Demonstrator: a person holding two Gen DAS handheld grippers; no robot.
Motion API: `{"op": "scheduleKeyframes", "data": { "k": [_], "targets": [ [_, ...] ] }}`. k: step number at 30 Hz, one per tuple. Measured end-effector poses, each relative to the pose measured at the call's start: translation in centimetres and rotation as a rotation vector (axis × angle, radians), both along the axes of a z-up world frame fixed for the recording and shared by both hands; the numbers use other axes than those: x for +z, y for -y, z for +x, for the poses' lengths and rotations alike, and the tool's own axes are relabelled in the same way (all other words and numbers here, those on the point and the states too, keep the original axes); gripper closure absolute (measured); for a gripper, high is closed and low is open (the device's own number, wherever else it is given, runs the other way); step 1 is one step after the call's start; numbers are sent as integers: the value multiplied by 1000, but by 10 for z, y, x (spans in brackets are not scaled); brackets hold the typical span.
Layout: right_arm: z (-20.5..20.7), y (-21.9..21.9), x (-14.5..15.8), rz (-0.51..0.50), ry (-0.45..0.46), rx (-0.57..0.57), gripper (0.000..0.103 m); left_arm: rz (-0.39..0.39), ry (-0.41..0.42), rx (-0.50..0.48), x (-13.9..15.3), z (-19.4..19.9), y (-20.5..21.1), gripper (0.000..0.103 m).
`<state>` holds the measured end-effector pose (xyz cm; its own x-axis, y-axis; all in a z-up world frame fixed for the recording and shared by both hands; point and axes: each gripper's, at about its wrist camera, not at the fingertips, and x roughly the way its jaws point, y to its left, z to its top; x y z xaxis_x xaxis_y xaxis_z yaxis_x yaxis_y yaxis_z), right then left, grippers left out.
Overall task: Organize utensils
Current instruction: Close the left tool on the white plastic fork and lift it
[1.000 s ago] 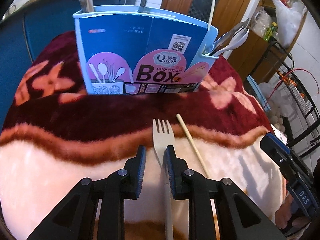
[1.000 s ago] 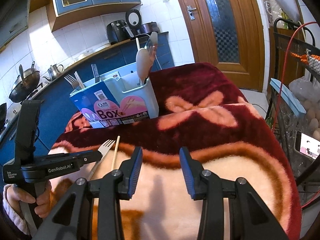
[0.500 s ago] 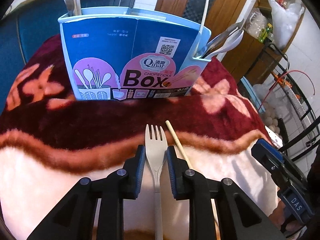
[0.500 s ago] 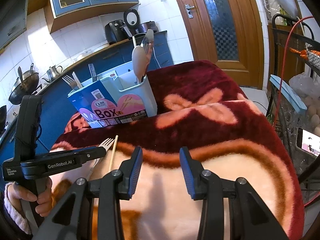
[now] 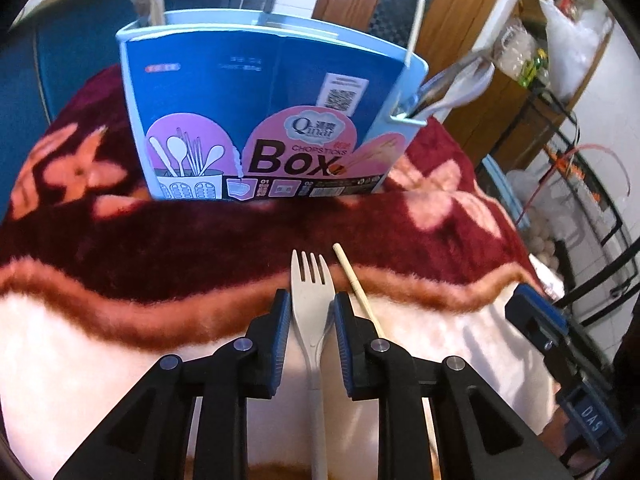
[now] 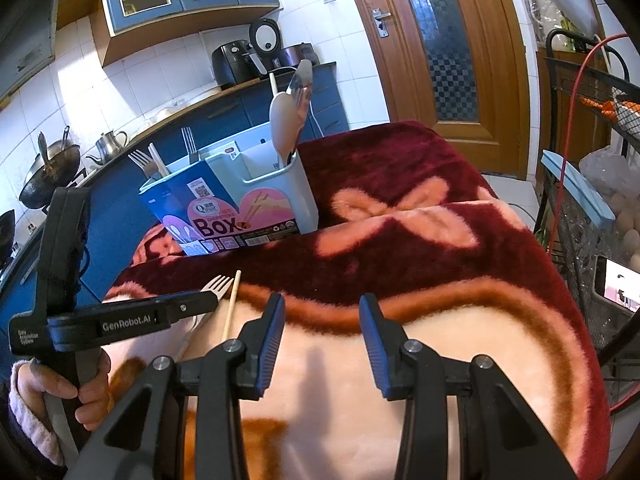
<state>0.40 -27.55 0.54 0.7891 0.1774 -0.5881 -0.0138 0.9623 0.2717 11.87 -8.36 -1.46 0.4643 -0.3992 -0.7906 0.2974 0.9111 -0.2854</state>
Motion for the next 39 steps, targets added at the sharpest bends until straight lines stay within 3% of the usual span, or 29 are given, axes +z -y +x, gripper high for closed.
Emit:
{"op": "scheduleKeyframes", "data": {
  "k": [4, 6, 9, 16, 21, 32, 39],
  "targets": [
    [-2, -1, 2, -1, 3, 2, 61, -36, -13, 13, -1, 1, -4, 82],
    [-2, -1, 3, -2, 3, 2, 61, -59, -22, 17, -2, 1, -6, 90],
    [-2, -1, 2, 0, 2, -1, 61, -122, -54, 30, -4, 1, -12, 92],
    [-1, -2, 3, -1, -3, 2, 61, -121, -58, 3, -5, -5, -5, 93],
    [-1, -2, 3, -4, -5, 1, 61, -172, -56, 14, -4, -9, -9, 99],
    [1, -21, 4, -18, -33, 72, 61, -145, 146, 93, 34, -36, -43, 100],
    [11, -42, 5, -42, -96, 142, 61, -100, 305, 168, 60, -56, -73, 100]
  ]
}}
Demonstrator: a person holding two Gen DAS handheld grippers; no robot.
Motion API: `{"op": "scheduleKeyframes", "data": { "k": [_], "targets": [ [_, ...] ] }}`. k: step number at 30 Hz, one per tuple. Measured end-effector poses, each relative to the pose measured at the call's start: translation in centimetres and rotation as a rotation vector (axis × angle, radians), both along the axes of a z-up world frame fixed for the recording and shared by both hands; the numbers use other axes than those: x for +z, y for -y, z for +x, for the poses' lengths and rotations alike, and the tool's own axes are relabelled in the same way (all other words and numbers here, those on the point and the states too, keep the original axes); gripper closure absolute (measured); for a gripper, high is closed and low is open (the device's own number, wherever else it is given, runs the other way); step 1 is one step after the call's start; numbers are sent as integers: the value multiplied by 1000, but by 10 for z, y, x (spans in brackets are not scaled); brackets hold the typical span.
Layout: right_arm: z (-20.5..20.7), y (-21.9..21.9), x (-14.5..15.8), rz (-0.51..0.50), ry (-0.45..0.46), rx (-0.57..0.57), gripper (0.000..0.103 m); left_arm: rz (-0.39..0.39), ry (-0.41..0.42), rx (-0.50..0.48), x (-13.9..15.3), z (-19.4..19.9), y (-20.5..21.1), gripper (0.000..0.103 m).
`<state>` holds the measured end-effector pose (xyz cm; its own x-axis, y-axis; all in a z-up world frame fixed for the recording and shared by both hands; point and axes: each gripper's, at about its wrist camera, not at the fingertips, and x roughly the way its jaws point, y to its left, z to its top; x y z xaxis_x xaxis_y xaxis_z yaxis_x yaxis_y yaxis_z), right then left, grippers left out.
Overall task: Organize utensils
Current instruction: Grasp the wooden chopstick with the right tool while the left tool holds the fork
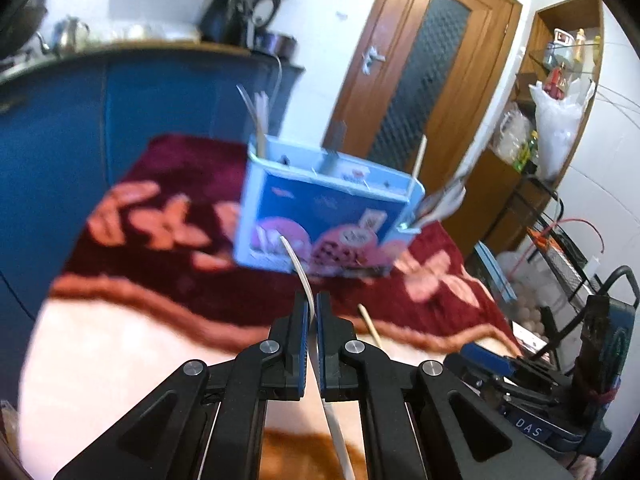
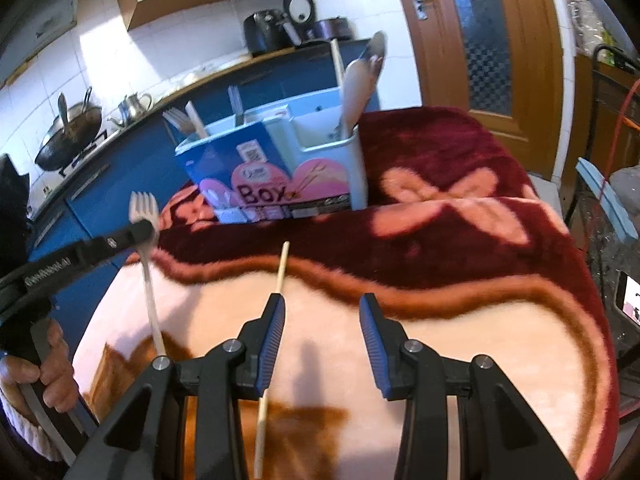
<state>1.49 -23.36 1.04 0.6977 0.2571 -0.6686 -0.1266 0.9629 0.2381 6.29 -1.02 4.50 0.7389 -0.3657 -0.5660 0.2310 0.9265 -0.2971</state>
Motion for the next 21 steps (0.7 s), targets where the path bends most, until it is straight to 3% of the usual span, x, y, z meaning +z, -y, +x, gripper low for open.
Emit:
{"op": "scheduleKeyframes", "data": {
  "k": [7, 21],
  "targets": [
    [9, -27, 0, -64, -50, 95, 62, 55, 89, 77, 9, -14, -24, 100],
    [43, -48, -11, -117, -250, 158, 74, 52, 119, 89, 6, -23, -41, 100]
  ]
}}
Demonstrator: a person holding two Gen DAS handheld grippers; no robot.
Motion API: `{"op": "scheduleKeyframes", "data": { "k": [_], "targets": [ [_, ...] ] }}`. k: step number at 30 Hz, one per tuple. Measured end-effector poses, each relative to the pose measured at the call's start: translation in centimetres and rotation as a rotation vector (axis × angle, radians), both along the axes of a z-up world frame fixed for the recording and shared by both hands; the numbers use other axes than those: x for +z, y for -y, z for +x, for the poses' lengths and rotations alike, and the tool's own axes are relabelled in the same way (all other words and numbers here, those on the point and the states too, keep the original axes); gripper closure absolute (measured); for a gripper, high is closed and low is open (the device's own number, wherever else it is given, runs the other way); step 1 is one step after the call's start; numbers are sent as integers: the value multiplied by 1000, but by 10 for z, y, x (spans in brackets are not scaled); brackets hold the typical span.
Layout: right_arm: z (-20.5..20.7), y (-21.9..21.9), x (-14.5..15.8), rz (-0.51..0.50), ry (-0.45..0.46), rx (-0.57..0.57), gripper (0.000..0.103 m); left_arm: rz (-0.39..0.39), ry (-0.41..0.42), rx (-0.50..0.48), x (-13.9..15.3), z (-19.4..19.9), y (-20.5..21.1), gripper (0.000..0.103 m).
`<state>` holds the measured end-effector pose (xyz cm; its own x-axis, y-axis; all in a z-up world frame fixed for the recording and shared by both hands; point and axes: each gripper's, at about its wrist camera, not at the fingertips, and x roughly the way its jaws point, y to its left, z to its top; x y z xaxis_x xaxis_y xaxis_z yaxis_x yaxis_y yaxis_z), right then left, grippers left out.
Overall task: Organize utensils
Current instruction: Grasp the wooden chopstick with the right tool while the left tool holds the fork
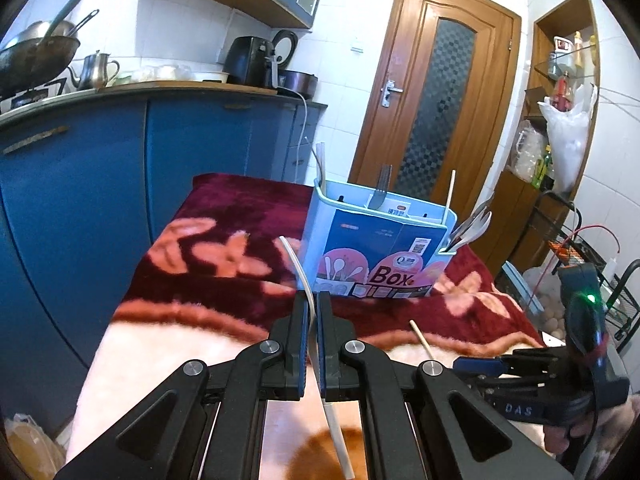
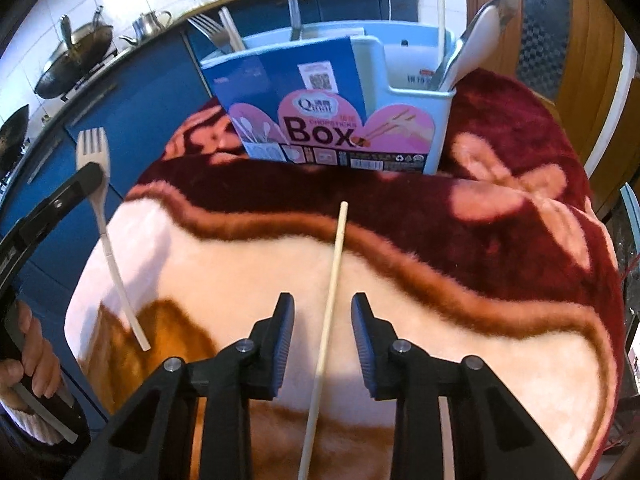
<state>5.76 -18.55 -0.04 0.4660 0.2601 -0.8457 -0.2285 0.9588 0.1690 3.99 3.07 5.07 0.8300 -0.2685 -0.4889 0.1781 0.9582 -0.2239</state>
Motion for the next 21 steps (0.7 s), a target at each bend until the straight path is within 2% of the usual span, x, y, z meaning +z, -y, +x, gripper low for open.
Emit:
{"op": "scheduleKeyframes", "data": {
  "k": [3, 8, 10, 16, 21],
  "targets": [
    [8, -1, -5, -3, -57, 6, 80, -8, -1, 4, -2, 1, -3, 100],
    [19, -6, -7, -13, -97, 25, 86, -8, 1, 2, -2, 3, -5, 100],
    [22, -4, -8, -3, -108, 23, 92, -7, 11, 2, -1, 2, -4, 100],
    [19, 2, -7, 38, -80, 3, 97, 10, 56, -7, 9, 2, 1, 100],
    [8, 15, 3, 143, -21, -38, 97, 33, 84, -19, 17, 4, 7, 100]
  ]
}}
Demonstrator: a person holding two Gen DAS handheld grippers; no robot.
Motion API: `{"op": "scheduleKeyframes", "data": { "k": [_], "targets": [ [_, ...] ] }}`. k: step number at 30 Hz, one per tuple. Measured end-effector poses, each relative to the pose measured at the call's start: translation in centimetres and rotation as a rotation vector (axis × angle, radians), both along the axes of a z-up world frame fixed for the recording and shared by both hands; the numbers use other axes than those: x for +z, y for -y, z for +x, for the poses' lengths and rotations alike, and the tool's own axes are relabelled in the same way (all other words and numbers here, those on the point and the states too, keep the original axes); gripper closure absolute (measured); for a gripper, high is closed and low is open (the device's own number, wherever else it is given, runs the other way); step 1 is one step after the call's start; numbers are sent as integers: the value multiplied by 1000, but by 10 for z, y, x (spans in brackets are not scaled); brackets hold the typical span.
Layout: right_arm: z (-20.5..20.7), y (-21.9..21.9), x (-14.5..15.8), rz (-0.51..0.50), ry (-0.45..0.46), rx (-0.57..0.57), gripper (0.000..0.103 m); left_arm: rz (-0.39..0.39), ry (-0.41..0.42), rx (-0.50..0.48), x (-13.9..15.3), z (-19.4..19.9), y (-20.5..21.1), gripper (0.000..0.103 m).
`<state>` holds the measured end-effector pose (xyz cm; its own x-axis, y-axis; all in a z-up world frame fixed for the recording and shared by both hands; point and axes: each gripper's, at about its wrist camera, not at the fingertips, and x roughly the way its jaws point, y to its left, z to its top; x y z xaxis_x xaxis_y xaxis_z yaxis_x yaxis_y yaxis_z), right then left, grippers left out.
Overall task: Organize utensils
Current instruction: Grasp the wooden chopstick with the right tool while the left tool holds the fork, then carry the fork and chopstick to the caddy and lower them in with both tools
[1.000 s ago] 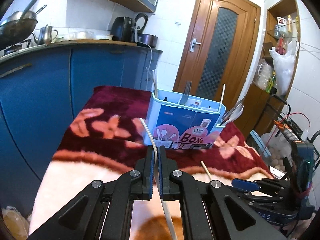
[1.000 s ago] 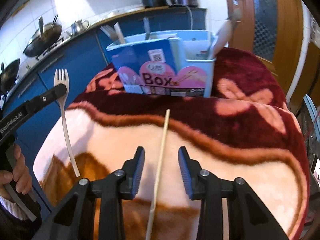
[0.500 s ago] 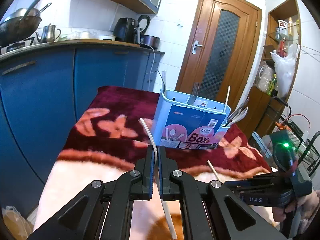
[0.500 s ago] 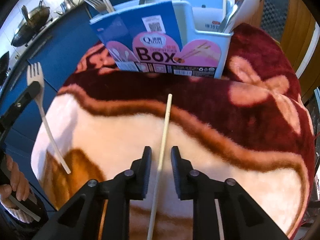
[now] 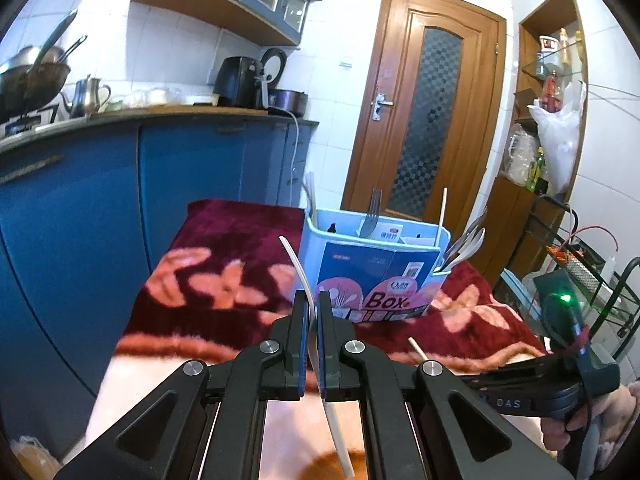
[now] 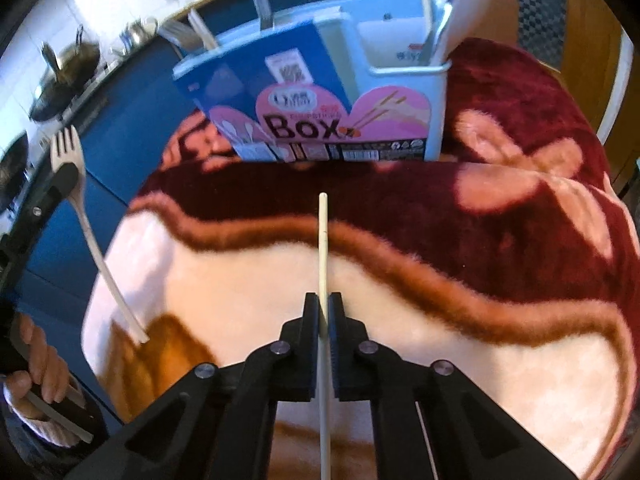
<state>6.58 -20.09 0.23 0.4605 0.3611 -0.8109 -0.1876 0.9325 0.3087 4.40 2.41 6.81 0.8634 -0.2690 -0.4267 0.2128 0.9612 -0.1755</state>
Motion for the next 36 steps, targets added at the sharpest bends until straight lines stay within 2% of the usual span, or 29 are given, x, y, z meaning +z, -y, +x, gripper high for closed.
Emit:
{"op": "scheduleKeyframes", "data": {
  "k": [4, 10, 15, 30, 36],
  "targets": [
    [-12, 11, 13, 84, 82, -35, 97, 1, 24, 4, 7, 1, 1, 100],
    [-28, 27, 37, 150, 231, -93, 97, 16, 64, 15, 21, 6, 5, 100],
    [-36, 34, 50, 192, 335, -131, 97, 29, 128, 25, 40, 11, 8, 100],
    [-40, 44, 62, 222, 455, -165, 97, 62, 253, 50, 85, 45, 21, 100],
    [-40, 45, 65, 220, 499, -169, 97, 76, 289, 62, 94, 65, 28, 100]
  ]
}}
